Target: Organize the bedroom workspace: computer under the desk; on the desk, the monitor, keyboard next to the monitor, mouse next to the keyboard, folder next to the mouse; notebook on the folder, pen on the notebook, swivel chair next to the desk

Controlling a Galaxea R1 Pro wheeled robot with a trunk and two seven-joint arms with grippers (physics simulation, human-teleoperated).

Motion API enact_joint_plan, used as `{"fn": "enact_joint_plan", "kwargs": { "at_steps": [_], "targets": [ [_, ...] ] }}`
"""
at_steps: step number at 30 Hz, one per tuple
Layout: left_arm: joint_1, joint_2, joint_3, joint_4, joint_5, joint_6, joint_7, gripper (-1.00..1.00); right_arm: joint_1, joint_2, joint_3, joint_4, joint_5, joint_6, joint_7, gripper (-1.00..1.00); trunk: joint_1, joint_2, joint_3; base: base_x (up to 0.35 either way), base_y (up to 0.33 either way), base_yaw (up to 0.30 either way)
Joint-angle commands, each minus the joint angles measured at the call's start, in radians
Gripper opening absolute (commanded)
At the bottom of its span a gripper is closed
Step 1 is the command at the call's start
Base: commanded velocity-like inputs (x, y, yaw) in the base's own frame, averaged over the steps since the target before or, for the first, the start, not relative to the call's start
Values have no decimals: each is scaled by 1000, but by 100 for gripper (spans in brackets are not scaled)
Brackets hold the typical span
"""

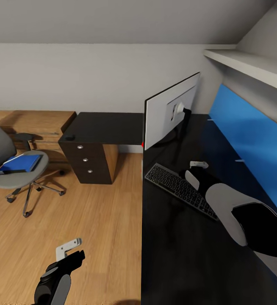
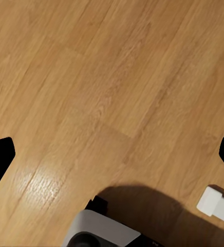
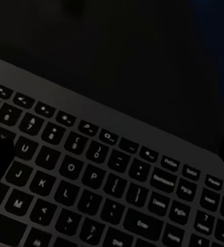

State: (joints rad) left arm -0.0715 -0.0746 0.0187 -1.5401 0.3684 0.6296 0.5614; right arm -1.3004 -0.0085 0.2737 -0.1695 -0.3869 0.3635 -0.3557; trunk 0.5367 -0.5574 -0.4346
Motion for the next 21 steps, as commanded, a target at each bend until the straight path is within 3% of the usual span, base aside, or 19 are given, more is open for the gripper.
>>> {"fn": "enact_joint_plan", "kwargs": {
  "at_steps": [1, 21],
  "targets": [
    [-1, -1, 1, -2, 11, 2, 8, 100, 0, -1, 9, -2, -9, 7, -5, 100, 0, -1, -3, 0, 0, 0],
    [-1, -1, 1, -1, 11, 2, 8, 100, 0, -7, 9, -4, -9, 8, -5, 100, 0, -1, -34, 0, 0, 0]
  ]
}}
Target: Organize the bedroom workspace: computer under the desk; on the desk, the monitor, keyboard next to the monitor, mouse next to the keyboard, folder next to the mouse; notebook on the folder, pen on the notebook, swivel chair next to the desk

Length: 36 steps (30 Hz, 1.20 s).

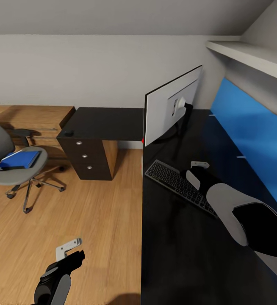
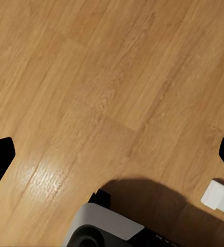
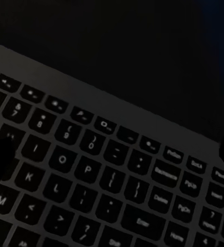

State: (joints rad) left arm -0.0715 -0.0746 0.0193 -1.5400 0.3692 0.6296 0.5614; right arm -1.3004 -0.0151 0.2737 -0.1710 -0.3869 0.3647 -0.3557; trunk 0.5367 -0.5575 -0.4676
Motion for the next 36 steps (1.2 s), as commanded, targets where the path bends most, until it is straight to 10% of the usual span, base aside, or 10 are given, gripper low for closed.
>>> {"fn": "enact_joint_plan", "kwargs": {
  "at_steps": [1, 36],
  "targets": [
    [-1, -1, 1, -2, 11, 2, 8, 100, 0, -1, 9, -2, -9, 7, -5, 100, 0, -1, -3, 0, 0, 0],
    [-1, -1, 1, -2, 11, 2, 8, 100, 0, 0, 9, -2, -10, 8, -5, 100, 0, -1, -13, 0, 0, 0]
  ]
}}
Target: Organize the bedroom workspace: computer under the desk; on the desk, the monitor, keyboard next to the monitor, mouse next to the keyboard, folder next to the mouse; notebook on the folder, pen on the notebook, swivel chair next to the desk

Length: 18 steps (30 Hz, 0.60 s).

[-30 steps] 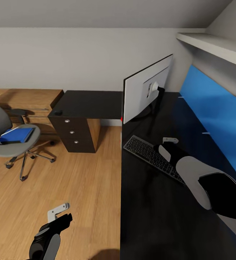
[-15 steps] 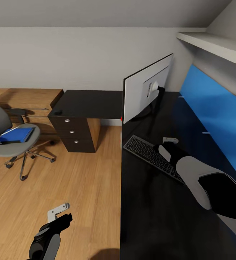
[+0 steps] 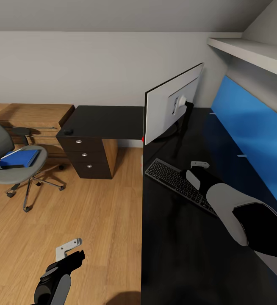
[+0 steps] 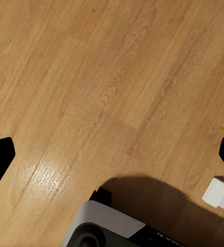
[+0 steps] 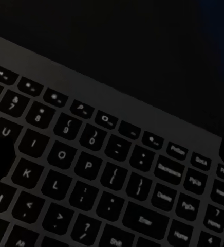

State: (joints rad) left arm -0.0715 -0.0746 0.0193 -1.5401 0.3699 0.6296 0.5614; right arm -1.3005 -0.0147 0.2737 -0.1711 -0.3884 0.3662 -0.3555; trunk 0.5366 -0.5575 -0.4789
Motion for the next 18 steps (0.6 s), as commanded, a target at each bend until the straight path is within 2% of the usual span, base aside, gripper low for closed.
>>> {"fn": "enact_joint_plan", "kwargs": {
  "at_steps": [1, 18],
  "targets": [
    [-1, -1, 1, -2, 11, 2, 8, 100, 0, -1, 9, -2, -9, 7, -5, 100, 0, -1, -1, 0, 0, 0],
    [-1, -1, 1, -2, 11, 2, 8, 100, 0, 1, 9, -1, -9, 7, -4, 100, 0, -1, -7, 0, 0, 0]
  ]
}}
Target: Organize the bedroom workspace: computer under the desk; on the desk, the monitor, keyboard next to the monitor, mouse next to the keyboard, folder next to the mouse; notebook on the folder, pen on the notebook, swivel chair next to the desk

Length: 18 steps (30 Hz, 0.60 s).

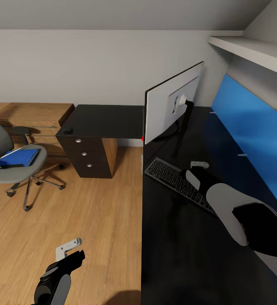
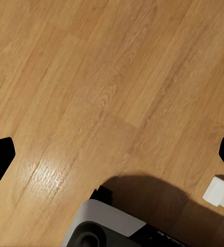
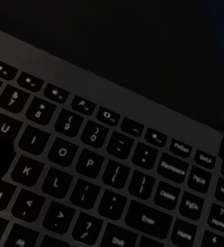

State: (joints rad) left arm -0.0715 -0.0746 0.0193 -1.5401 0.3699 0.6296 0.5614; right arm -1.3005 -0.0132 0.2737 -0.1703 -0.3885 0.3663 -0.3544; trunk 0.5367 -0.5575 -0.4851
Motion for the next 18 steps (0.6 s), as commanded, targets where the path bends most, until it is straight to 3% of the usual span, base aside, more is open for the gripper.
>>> {"fn": "enact_joint_plan", "kwargs": {
  "at_steps": [1, 18],
  "targets": [
    [-1, -1, 0, -2, 11, 2, 8, 100, 0, -1, 9, -2, -9, 7, -5, 100, 0, -1, -3, 0, 0, 0],
    [-1, -1, 0, -2, 10, 2, 8, 100, 0, -2, 9, -2, -9, 5, -5, 100, 0, -1, -29, 0, 0, 0]
  ]
}}
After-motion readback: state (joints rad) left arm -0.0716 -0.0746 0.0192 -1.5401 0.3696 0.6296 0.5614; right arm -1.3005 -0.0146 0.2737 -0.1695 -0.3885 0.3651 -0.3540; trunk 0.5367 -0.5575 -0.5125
